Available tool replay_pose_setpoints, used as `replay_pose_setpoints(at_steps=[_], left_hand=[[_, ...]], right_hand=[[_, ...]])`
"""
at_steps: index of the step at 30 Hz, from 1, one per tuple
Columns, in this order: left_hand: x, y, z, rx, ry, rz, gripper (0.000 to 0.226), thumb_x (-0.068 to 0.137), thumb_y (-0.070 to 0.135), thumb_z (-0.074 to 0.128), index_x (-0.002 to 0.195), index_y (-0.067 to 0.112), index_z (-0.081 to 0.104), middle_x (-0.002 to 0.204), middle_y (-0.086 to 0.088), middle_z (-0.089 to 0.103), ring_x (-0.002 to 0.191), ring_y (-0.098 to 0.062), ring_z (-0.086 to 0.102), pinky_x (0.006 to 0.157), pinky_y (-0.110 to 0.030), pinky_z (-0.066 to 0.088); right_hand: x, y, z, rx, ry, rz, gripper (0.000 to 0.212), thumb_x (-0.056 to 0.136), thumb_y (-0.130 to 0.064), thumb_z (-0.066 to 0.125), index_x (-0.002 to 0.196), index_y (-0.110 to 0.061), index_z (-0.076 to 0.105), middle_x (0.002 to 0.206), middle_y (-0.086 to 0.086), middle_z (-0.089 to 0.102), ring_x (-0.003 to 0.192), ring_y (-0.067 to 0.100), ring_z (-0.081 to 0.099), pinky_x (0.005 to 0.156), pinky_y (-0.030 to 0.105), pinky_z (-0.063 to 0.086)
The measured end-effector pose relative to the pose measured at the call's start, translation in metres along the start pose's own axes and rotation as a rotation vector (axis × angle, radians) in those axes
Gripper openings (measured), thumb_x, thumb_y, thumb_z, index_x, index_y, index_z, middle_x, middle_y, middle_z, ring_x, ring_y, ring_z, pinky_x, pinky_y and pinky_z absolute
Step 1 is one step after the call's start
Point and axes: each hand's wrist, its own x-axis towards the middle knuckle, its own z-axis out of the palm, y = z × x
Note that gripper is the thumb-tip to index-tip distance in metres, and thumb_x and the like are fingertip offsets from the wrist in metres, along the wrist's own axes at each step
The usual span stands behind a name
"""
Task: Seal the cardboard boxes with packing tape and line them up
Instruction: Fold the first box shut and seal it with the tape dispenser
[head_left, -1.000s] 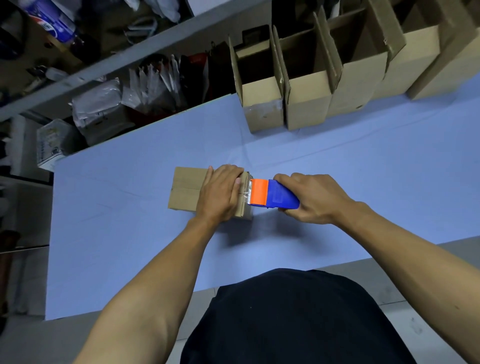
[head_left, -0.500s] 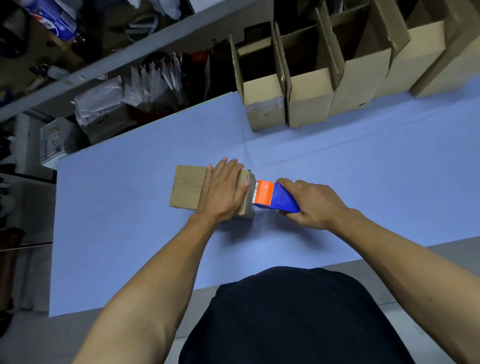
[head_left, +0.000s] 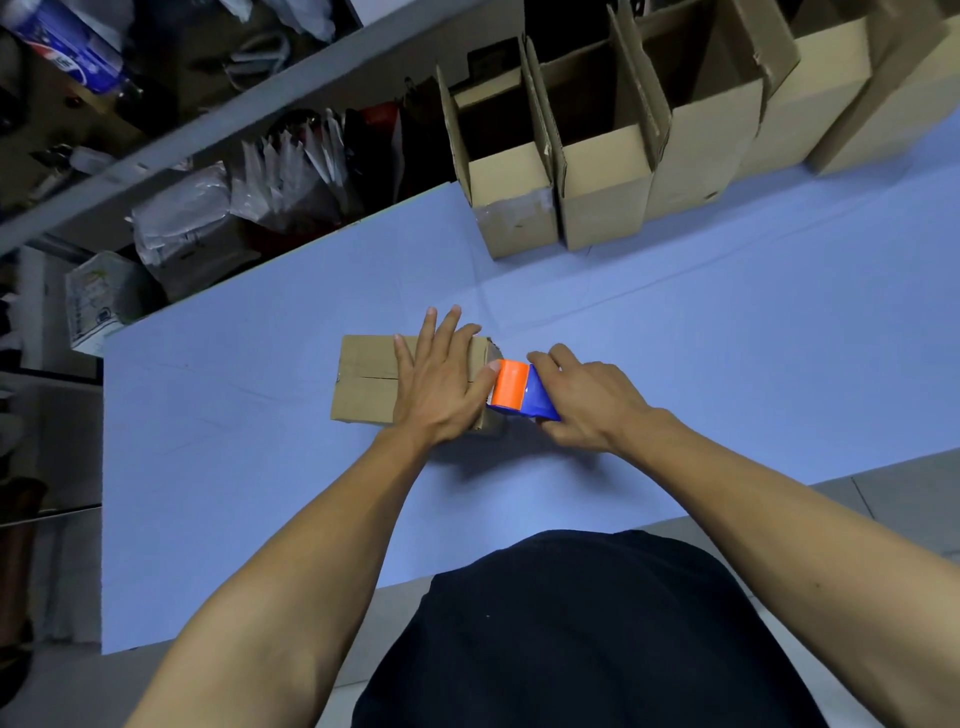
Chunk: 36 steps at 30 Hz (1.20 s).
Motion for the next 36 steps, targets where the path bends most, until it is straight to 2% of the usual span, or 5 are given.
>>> replay_pose_setpoints(at_steps=[12,18,23,30,36], left_hand=[[0.001,-0.002,0.0,0.011,-0.009,0.014,0.051,0.095,0.049,0.037,0.136,0.02,0.044,0.161,0.0,0.025,0.153,-0.019,0.001,0.118,-0.057,-0.007],[0.0,-0.002,0.001,-0.017,0.019,0.014,0.053,0.093,0.054,0.036,0.135,0.023,0.045,0.158,0.002,0.029,0.152,-0.018,0.003,0.119,-0.056,-0.006],[-0.002,-0.002,-0.002,-0.038,0.014,0.016,0.06,0.089,0.054,0.044,0.141,0.024,0.043,0.158,0.004,0.029,0.153,-0.017,0.003,0.118,-0.054,-0.01],[-0.004,0.003,-0.005,-0.006,-0.007,0.021,0.065,0.086,0.046,0.043,0.145,0.018,0.04,0.159,-0.001,0.029,0.153,-0.02,0.004,0.117,-0.056,-0.012],[-0.003,0.006,-0.009,0.03,-0.047,0.03,0.069,0.086,0.042,0.032,0.15,0.014,0.034,0.161,-0.003,0.025,0.153,-0.023,0.002,0.117,-0.06,-0.01]], right_hand=[[-0.023,0.028,0.003,0.073,-0.013,-0.032,0.087,0.09,-0.053,0.053,0.157,-0.018,0.008,0.128,0.009,0.051,0.09,0.033,0.062,0.066,0.037,0.044],[-0.022,0.018,-0.006,-0.01,-0.048,0.005,0.094,0.085,-0.081,0.027,0.157,-0.026,0.003,0.131,0.004,0.043,0.064,0.028,0.045,0.06,0.034,0.031],[-0.005,-0.01,-0.03,-0.123,-0.022,-0.022,0.074,0.089,-0.068,0.042,0.149,-0.028,0.027,0.127,0.006,0.047,0.064,0.031,0.048,0.06,0.031,0.03],[0.018,-0.049,-0.062,-0.272,-0.052,0.001,0.037,0.087,-0.046,0.057,0.111,-0.018,0.056,0.1,0.001,0.054,0.061,0.022,0.038,0.048,0.028,0.015],[0.03,-0.064,-0.07,-0.321,-0.091,0.022,0.027,0.091,-0.04,0.056,0.108,-0.02,0.062,0.104,0.002,0.059,0.089,0.025,0.064,0.059,0.031,0.026]])
